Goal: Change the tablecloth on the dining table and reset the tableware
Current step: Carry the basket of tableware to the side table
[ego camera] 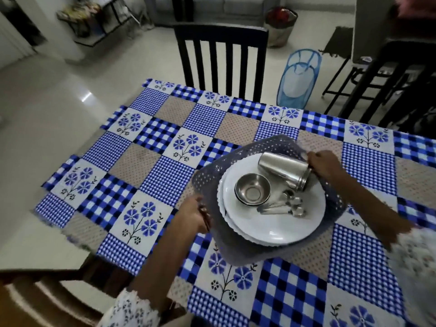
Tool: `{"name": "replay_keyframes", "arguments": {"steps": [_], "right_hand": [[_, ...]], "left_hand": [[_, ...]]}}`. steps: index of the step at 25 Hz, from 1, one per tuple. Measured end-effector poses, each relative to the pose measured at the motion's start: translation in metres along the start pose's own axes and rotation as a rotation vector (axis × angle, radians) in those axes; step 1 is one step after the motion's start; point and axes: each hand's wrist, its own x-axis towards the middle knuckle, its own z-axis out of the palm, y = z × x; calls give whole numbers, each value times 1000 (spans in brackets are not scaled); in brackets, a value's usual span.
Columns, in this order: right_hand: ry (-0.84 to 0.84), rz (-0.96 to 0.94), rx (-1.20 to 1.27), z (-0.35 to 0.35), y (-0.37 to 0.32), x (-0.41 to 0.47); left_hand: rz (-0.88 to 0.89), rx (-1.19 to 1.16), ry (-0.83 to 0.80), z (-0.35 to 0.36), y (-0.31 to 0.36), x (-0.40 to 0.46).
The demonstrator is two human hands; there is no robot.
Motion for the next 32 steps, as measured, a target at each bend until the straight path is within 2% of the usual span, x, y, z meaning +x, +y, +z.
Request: {"name": "replay_keyframes", "arguments": {"steps": [2, 4, 7, 10, 13, 16, 20, 28, 32], "right_hand": [[7, 85, 156, 0, -4, -54], [-69, 194, 278, 9, -11, -107], [-69, 363, 464, 28, -35, -178], [-102, 361, 567, 52, -82, -251], [-203, 315, 620, 88, -132, -317], [-299, 301, 697, 128, -180, -357], [-436, 272, 733, 200, -255, -388], [-535, 176, 678, 354, -395, -403], [-576, 218, 655, 426, -467, -394]], "left_hand": [[29, 160, -46, -38, 28, -11], [32, 279, -153, -75, 51, -35], [31, 357, -246, -130, 78, -72], [33, 346, -320, -217, 92, -110], [63, 309, -369, -309, 107, -150], [116, 281, -368, -390, 126, -185], [178, 209, -290, -497, 157, -215], [197, 58, -144, -660, 253, -196], [169, 15, -91, -718, 320, -184]]}}
